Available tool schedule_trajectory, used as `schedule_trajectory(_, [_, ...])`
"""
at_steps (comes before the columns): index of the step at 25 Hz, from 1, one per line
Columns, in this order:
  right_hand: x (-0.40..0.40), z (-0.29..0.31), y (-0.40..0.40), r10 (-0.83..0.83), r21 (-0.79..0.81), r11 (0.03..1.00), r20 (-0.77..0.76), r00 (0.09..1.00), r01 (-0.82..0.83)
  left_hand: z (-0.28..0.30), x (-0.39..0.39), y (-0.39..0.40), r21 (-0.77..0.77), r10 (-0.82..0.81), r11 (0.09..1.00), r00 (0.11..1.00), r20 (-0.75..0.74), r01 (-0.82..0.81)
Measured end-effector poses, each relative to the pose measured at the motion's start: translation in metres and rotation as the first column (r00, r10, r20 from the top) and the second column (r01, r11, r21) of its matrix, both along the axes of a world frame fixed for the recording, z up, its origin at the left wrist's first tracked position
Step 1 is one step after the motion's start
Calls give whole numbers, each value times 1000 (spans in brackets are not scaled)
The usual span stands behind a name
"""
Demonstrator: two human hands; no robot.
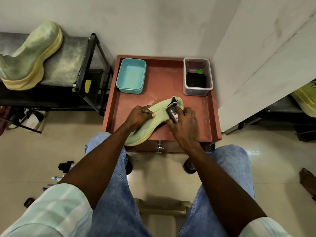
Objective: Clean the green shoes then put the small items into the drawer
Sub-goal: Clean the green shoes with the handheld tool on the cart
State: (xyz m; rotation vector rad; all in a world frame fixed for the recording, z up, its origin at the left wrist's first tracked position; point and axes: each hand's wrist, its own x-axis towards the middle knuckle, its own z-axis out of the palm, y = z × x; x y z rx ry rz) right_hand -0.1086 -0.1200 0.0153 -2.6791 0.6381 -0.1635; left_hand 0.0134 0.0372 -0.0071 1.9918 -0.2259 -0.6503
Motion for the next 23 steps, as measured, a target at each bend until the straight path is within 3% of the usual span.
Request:
schedule_trajectory(1, [-1, 0, 0, -32, 0, 1000, 10, 999, 32, 2, -1, -1, 6, -4, 1000, 1000, 3, 4])
schedule_trajectory(2, [-3, -1, 9, 53, -9, 999, 22, 998, -53, 4, -1, -1, 18, -5, 1000, 1000, -2, 5])
schedule_trajectory(4, [-15, -6, 44, 393, 2, 919, -20, 919, -393, 5, -1, -2, 17, -9, 1000, 1000, -17, 9])
schedule_trajectory(6, [-21, -4, 54, 545, 46, 838, -109, 832, -543, 4, -1, -2, 26, -31, 999, 999, -19, 32])
schedule_trajectory(7, [-16, -2, 45, 487, 20, 873, -100, 868, -488, 5, -3, -1, 22, -38, 999, 999, -24, 39])
schedule_trajectory(9, [-7, 8, 21, 225, -12, 974, -1, 974, -225, 9, -3, 0, -21, -3, 1000, 1000, -17, 2])
schedule_trajectory(12, [-4, 21, -1, -30, 167, 986, 212, 977, -6, 11, 9, 9, -11, 162, 987, 983, 90, -162])
schedule_trajectory(14, [2, 22, 7, 2, 173, 983, 308, 952, -58, 9, 22, 21, 108, 215, 969, 974, 66, -221])
schedule_trajectory(17, [18, 17, 21, 141, 41, 986, 332, 933, -164, 6, 27, 29, 235, 134, 965, 989, -60, -116])
schedule_trajectory(21, [26, 18, 31, 259, -67, 966, 207, 944, -250, 12, 27, 25, 277, 92, 958, 993, -75, -68])
schedule_trajectory(23, [24, 21, 32, 241, -106, 967, 100, 965, -231, 16, 27, 22, 306, 62, 952, 993, -99, -29])
